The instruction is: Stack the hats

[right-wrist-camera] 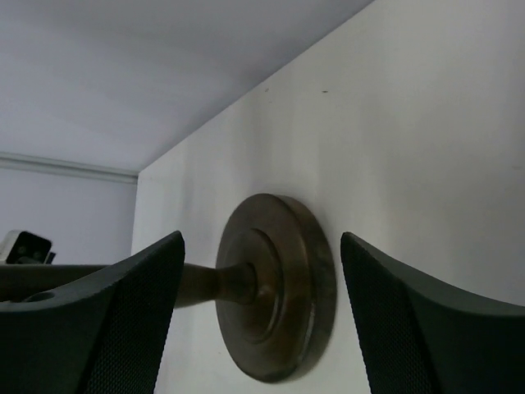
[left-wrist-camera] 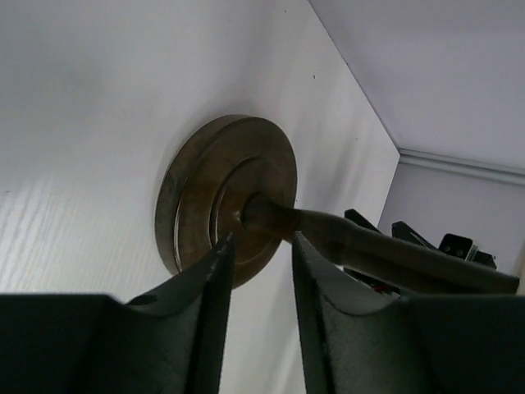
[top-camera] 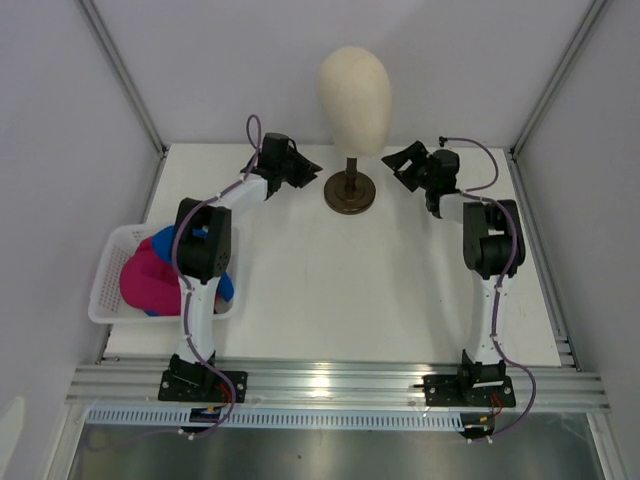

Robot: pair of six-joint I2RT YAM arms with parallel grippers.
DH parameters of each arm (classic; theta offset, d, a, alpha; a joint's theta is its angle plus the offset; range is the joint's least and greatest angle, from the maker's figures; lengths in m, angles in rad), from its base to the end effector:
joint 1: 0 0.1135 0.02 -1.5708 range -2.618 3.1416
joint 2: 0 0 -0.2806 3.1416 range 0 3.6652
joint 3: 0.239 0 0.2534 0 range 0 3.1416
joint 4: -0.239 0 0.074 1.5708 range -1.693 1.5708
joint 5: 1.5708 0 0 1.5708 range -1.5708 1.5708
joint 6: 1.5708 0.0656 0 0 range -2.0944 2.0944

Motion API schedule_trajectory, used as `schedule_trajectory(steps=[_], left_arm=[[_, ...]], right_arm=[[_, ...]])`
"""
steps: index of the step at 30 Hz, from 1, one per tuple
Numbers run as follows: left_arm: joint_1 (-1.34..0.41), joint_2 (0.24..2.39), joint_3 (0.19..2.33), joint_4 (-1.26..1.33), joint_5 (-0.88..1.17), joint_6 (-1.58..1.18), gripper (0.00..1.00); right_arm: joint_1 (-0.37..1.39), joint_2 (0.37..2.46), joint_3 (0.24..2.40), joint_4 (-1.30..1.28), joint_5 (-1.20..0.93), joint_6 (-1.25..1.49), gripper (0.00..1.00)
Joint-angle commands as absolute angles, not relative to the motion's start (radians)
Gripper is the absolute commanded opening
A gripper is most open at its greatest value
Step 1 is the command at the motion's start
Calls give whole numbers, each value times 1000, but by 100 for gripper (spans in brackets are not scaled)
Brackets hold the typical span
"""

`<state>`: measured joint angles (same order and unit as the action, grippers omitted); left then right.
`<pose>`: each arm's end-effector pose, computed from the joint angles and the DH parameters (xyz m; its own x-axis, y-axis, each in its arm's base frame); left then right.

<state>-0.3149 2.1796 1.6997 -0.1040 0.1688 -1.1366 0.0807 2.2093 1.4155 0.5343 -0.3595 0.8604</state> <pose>0.5122 -0.1784 0.2068 -0.6184 -0.7391 -0.2670 -0.2910 0.5309 -0.7959 0.5299 0.0660 0.1706 -0.4809 0.6731 -0.5619 -0.0763 0.6063 0.7916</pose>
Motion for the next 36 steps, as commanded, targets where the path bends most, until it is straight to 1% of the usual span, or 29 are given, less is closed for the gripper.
schedule_trajectory(steps=[1, 2, 3, 5, 6, 10, 12, 15, 19, 20, 21, 22, 23, 26, 27, 34, 36], left_arm=[[-348, 2238, 1808, -11, 180, -1246, 33], [-359, 2255, 1827, -6, 166, -1252, 32], [-365, 2272, 1833, -6, 164, -1265, 32], [-373, 2321, 1871, 47, 176, -1279, 32], [-376, 2333, 1885, 57, 179, -1287, 32], [-387, 2375, 1928, 78, 184, -1281, 31], [-387, 2396, 1968, 54, 176, -1273, 31], [-383, 2427, 2017, 67, 210, -1264, 32], [-385, 2473, 2103, 39, 277, -1198, 31], [-387, 2477, 2109, 29, 288, -1183, 30], [-387, 2477, 2097, 22, 293, -1158, 29], [-387, 2468, 2088, 15, 293, -1152, 25], [-387, 2461, 2076, 15, 293, -1141, 24], [-387, 2436, 2034, 20, 299, -1125, 20], [-387, 2430, 2019, 20, 302, -1118, 19], [-408, 2387, 1974, -21, 319, -1065, 13], [-413, 2365, 1928, -21, 318, -1054, 13]], right_arm=[[133, 2301, 1555, 597, -396, 919, 79], [140, 2322, 1574, 606, -403, 933, 77], [143, 2341, 1594, 614, -408, 945, 72], [147, 2385, 1643, 611, -422, 969, 67], [149, 2394, 1655, 607, -426, 976, 61], [164, 2418, 1709, 598, -437, 962, 54], [173, 2428, 1733, 554, -446, 930, 54], [193, 2451, 1775, 554, -507, 898, 54], [224, 2448, 1813, 486, -531, 819, 52], [230, 2445, 1813, 477, -531, 812, 50], [241, 2441, 1809, 465, -529, 808, 48], [244, 2433, 1804, 462, -531, 807, 47], [248, 2427, 1799, 463, -531, 807, 44], [261, 2410, 1764, 465, -522, 808, 41], [264, 2404, 1753, 468, -519, 808, 38], [287, 2361, 1638, 494, -506, 827, 36], [291, 2344, 1617, 497, -508, 822, 36]])
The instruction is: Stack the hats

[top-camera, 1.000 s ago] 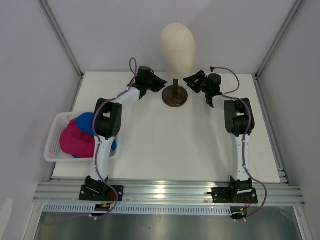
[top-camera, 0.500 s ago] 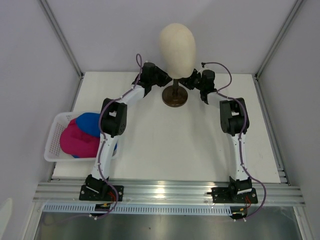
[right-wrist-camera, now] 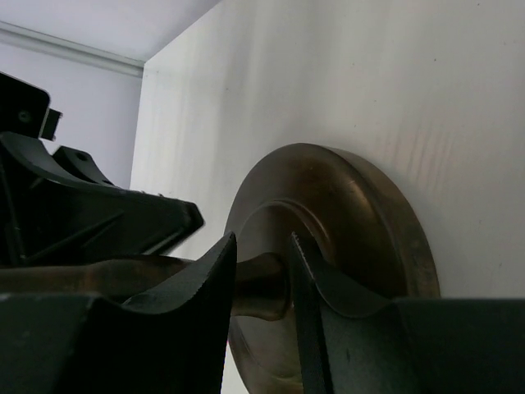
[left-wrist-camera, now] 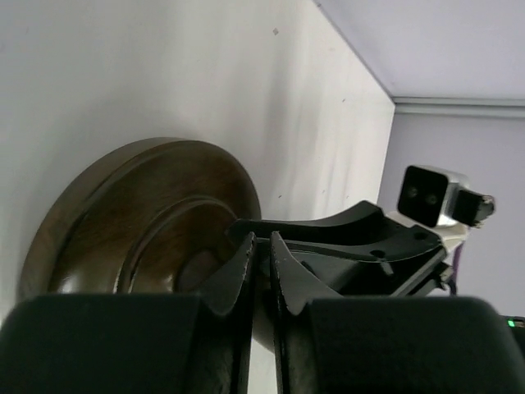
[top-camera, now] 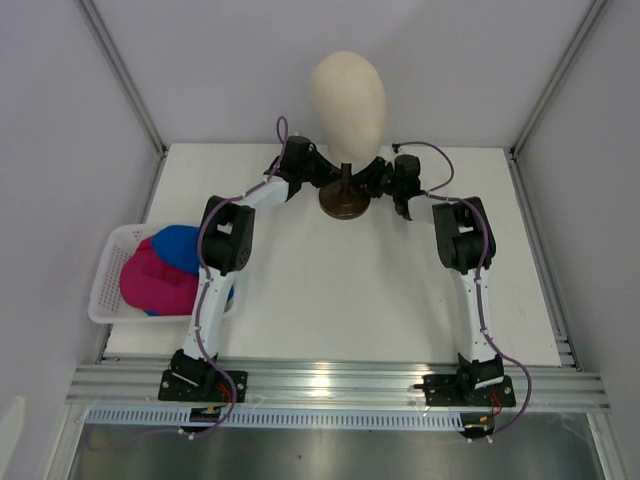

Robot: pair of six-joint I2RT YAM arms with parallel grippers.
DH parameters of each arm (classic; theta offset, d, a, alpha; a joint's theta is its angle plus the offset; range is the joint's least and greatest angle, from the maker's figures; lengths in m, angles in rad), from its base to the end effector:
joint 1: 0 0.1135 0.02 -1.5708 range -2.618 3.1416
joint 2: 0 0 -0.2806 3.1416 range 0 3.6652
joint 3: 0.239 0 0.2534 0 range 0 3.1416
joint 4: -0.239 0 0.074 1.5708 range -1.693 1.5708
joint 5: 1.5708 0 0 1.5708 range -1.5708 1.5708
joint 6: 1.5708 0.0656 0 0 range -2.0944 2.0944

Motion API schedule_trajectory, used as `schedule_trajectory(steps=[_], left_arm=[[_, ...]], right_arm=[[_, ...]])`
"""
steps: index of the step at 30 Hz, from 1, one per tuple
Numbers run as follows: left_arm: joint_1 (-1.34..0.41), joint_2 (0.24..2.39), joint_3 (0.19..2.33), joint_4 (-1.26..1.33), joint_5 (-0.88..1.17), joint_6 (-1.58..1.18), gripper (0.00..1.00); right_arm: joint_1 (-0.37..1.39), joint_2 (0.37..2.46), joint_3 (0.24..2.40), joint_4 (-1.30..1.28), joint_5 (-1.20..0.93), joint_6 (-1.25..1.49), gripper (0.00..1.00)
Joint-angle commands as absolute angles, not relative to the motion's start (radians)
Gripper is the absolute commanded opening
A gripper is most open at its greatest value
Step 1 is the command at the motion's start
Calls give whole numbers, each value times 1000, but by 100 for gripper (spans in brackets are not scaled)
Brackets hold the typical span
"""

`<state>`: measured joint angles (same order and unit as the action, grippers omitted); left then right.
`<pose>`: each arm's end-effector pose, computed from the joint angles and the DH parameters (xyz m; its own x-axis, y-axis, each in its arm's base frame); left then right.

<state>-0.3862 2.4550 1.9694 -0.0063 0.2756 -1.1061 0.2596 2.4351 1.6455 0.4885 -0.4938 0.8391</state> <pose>0.5524 -0.2439 0.1648 -0.7187 -0.6364 -0.2801 -0.1291 0.5180 -0.8456 0.5480 0.1777 0.1240 -0.6852 0.4959 -0.5335 -0.2300 0.5476 0.8045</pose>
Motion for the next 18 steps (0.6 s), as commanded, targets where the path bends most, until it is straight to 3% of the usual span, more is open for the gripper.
schedule_trajectory(steps=[1, 18], left_arm=[[-414, 2358, 1918, -15, 319, -1054, 13], [-472, 2224, 1674, -40, 304, -962, 12]], right_arm=[[294, 2338, 1606, 499, -506, 821, 36], [396, 2191, 1347, 580, -454, 813, 35]])
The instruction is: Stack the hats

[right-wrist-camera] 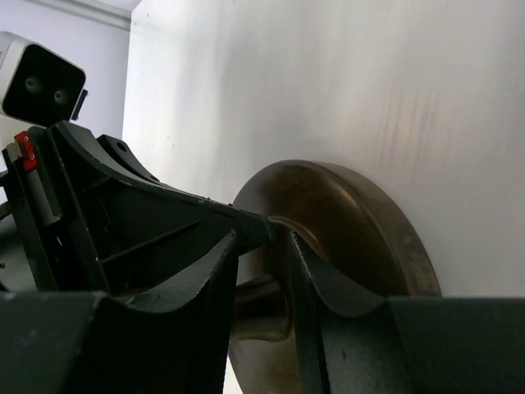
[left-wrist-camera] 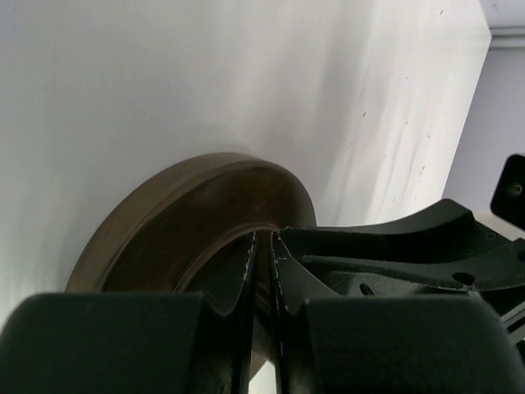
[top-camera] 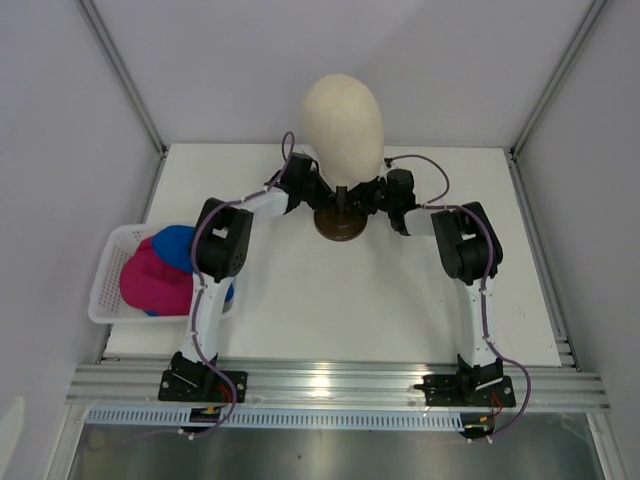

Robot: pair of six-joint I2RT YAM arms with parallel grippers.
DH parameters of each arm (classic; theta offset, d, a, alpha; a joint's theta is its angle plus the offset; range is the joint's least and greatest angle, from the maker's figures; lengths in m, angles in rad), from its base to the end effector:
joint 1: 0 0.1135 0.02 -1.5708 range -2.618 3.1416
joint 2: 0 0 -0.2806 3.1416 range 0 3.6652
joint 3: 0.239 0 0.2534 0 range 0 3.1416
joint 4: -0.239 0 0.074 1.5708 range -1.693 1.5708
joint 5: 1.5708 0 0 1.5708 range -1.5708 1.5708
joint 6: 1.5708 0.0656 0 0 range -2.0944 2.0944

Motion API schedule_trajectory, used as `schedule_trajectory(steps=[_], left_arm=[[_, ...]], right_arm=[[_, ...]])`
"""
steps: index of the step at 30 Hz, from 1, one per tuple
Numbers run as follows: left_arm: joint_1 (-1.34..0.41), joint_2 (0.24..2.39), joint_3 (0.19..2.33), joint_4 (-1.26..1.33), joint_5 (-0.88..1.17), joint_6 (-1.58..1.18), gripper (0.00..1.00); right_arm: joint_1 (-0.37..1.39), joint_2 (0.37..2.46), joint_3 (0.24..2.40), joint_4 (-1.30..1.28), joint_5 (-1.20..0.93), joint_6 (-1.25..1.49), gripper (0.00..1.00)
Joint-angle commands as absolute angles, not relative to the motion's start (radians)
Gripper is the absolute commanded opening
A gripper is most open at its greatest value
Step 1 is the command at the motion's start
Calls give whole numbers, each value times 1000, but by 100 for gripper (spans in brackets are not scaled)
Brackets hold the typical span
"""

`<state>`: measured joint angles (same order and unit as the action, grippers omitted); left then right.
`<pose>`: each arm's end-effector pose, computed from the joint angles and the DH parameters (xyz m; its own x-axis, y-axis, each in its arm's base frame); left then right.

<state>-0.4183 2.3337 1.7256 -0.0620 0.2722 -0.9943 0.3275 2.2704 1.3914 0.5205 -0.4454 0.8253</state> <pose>0.5025 -0.2427 0.1397 -0.7988 -0.5286 -0.2872 -0.1576 0.6446 -0.7481 0.4915 0.1968 0.1301 -0.7193 0.4559 -0.5241 -0.2119 0.5745 0.7906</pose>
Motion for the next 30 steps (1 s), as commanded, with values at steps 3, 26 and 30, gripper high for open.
schedule_trajectory(steps=[3, 26, 30], left_arm=[[-480, 2181, 1603, -9, 305, -968, 12], [-430, 1913, 1312, -176, 199, -925, 30], [-319, 1815, 1275, -222, 209, -907, 41]], right_arm=[[425, 2137, 1255, 609, -410, 808, 35], [379, 1720, 801, 576, -253, 861, 48], [266, 1589, 795, 387, -271, 770, 55]])
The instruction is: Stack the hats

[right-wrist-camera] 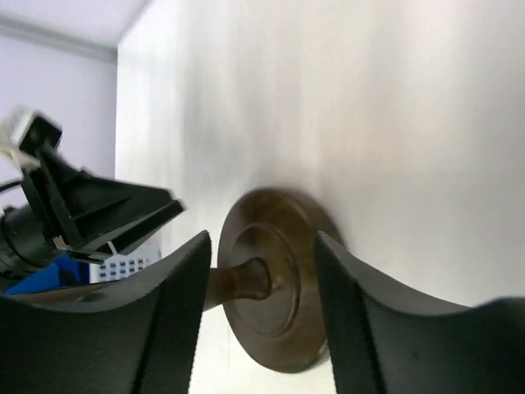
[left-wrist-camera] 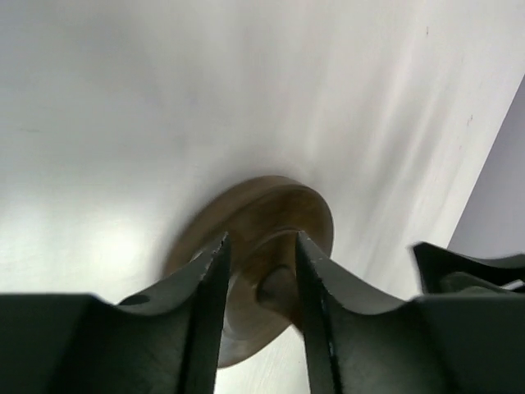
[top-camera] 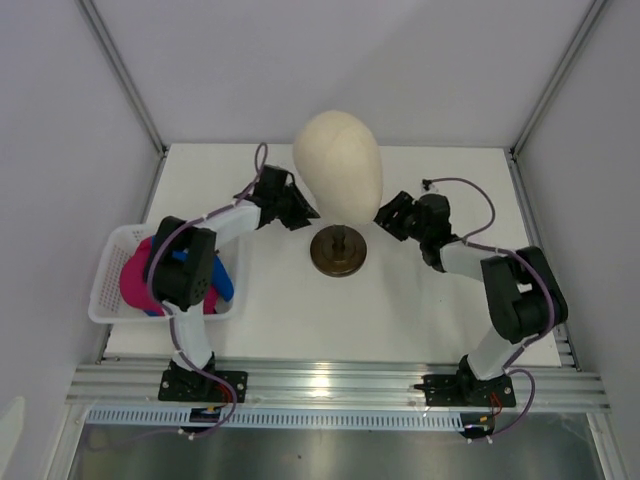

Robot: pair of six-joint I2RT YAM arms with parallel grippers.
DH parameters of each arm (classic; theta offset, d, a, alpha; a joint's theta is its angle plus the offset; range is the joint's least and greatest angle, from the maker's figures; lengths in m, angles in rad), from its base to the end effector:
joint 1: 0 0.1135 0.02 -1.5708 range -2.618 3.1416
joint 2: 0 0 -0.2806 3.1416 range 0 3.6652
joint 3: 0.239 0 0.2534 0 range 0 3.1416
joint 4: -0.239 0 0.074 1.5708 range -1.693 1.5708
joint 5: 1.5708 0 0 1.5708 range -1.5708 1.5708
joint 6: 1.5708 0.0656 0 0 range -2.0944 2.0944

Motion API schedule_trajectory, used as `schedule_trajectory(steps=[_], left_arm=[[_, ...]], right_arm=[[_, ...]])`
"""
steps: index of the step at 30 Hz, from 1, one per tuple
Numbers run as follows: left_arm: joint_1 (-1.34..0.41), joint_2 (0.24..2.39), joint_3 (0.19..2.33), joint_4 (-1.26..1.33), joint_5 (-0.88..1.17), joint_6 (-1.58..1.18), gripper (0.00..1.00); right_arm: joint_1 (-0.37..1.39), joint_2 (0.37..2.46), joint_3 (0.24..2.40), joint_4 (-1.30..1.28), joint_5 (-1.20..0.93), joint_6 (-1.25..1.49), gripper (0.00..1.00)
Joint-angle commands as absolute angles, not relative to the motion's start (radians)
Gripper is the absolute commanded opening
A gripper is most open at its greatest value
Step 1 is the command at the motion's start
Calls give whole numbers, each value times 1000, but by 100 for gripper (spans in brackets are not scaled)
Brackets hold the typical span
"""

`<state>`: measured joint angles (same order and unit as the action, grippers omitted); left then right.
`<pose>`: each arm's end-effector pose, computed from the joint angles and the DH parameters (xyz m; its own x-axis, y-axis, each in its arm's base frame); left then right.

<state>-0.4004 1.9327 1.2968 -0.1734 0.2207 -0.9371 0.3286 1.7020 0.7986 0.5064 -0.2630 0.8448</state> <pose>0.4072 -0.1880 0.1781 -0.8133 -0.5096 -0.2809 -0.2296 0.7246 -0.6499 0.3569 0.1397 0.1823 -0.6457 0.5428 -0.5371 -0.0838 0.6487 0.7564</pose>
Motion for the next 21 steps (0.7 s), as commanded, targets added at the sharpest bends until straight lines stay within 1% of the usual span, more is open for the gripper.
schedule_trajectory(steps=[1, 2, 4, 5, 6, 7, 8, 9, 10, 11, 13, 15, 16, 19, 20, 21], left_arm=[[-298, 1792, 1270, -236, 216, -899, 43], [-260, 1742, 1267, -291, 222, -882, 47], [-223, 1675, 1261, -339, 229, -848, 54], [-191, 1637, 1258, -362, 230, -829, 61], [-178, 1547, 1256, -412, 219, -783, 65], [-169, 1498, 1261, -445, 200, -760, 78], [-154, 1450, 1269, -481, 171, -735, 88], [-147, 1360, 1275, -520, 116, -694, 97], [-140, 1317, 1308, -597, 82, -678, 100], [-120, 1277, 1321, -636, 51, -648, 100], [-98, 1179, 1359, -748, -64, -620, 100], [-66, 1126, 1377, -831, -159, -595, 99], [-58, 1080, 1388, -900, -263, -589, 99], [-41, 1005, 1361, -969, -430, -565, 99], [-19, 991, 1338, -1000, -452, -572, 99], [-5, 974, 1329, -1012, -453, -575, 100]], right_arm=[[224, 1525, 795, 358, -290, 750, 58], [204, 1488, 799, 326, -307, 708, 59], [160, 1412, 817, 218, -330, 654, 67], [153, 1328, 828, 171, -319, 582, 72], [152, 1284, 839, 75, -304, 540, 79], [150, 1241, 850, 30, -254, 504, 83], [150, 1161, 867, -9, -230, 474, 87], [150, 1120, 871, -90, -210, 431, 96], [150, 1083, 874, -116, -162, 416, 99], [147, 1016, 874, -158, -147, 404, 100], [144, 959, 879, -195, -138, 361, 99], [146, 898, 900, -250, -150, 336, 99], [146, 882, 910, -265, -194, 309, 100], [167, 839, 948, -288, -362, 249, 100], [187, 833, 954, -278, -388, 241, 100], [257, 833, 962, -267, -406, 229, 98]])
